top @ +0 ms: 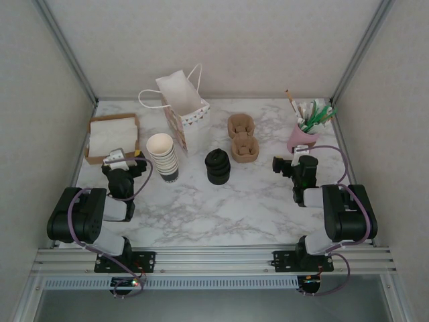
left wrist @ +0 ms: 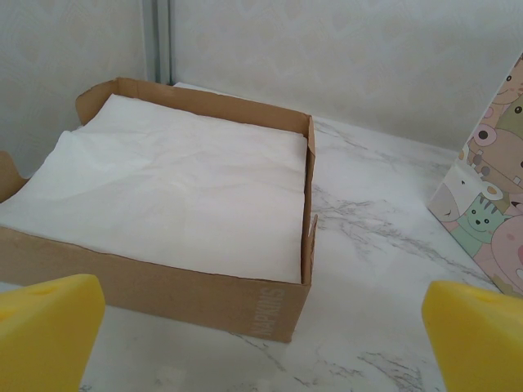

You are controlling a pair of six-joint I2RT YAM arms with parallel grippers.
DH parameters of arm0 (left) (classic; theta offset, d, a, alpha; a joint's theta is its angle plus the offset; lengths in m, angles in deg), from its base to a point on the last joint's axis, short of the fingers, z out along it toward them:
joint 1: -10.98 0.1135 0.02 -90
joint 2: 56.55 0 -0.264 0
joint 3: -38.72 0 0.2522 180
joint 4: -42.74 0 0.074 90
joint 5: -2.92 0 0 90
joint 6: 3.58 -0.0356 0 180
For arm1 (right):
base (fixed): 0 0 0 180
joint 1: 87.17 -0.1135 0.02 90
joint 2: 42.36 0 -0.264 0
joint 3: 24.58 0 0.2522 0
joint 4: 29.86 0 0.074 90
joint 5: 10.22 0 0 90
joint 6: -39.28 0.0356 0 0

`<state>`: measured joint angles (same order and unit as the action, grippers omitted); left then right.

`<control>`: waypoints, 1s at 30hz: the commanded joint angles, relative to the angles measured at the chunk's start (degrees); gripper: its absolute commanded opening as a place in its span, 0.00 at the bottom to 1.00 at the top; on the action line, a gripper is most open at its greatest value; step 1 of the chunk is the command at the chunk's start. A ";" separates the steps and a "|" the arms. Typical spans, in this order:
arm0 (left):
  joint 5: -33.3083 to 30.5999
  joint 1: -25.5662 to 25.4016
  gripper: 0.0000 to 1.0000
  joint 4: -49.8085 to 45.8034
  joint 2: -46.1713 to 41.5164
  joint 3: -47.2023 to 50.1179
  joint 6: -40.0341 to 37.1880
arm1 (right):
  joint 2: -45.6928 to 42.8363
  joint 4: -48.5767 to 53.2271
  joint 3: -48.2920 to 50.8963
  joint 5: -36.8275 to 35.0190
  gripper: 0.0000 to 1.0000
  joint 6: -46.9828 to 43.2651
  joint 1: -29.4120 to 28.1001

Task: Pack the takeout coffee

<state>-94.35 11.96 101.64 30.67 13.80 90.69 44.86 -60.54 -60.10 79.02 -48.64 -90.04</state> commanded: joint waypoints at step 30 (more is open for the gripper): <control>-7.60 -2.83 0.99 -35.45 -37.60 -8.52 8.40 | -29.95 37.21 -14.17 4.07 0.99 9.67 -0.80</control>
<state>-100.64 10.05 78.45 -1.28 9.30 94.89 19.02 -36.06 -69.09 80.57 -44.37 -90.43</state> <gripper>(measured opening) 0.995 0.988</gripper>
